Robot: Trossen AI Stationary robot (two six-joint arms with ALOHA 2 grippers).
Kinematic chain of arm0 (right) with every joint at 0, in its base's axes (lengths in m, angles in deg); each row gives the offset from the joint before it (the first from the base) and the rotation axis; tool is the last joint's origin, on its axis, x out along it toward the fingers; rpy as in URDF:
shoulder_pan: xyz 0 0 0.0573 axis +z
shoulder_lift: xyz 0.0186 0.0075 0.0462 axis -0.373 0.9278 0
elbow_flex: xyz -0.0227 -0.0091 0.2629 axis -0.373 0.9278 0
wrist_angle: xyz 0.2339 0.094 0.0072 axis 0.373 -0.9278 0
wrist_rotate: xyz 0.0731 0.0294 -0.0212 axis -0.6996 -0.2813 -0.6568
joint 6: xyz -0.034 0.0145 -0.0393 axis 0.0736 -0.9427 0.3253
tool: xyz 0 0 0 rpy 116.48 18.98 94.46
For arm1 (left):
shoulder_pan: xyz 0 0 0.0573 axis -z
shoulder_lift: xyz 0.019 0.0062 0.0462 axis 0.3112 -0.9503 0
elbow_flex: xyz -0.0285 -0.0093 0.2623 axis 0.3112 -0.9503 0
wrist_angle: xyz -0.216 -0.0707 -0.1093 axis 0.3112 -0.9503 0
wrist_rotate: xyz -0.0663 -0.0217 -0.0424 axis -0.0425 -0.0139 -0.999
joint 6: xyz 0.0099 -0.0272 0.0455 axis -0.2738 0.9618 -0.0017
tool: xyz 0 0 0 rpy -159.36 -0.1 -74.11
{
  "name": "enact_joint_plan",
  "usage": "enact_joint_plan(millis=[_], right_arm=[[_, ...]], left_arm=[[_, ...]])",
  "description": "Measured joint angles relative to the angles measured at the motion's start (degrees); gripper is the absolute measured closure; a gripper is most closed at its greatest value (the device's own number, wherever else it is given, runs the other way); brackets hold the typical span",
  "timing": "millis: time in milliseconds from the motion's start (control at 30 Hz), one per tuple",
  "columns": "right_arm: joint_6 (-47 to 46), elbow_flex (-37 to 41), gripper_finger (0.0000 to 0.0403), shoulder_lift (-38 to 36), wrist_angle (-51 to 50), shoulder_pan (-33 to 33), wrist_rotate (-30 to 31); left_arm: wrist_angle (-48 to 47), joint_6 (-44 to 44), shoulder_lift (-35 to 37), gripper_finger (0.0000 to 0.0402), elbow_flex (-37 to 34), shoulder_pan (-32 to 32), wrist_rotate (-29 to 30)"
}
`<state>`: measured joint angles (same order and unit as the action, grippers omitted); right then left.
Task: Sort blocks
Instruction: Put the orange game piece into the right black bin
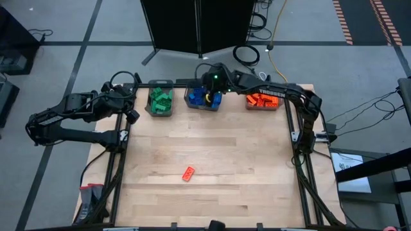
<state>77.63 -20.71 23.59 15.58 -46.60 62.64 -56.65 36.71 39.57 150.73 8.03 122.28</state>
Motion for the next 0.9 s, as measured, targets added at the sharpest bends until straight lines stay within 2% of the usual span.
enact_joint_plan(millis=[567, 900], right_arm=[[1.0, 0.0, 0.0106, 0.0, -1.3, 9.7, 0.0], [-1.6, 0.0, 0.0106, 0.0, -1.3, 16.9, 0.0]], left_arm=[[0.0, 1.3, 0.0, 0.0402, 0.0, 0.0, 0.0], [0.1, 1.3, 0.0, 0.0402, 0.0, 0.0, -0.1]])
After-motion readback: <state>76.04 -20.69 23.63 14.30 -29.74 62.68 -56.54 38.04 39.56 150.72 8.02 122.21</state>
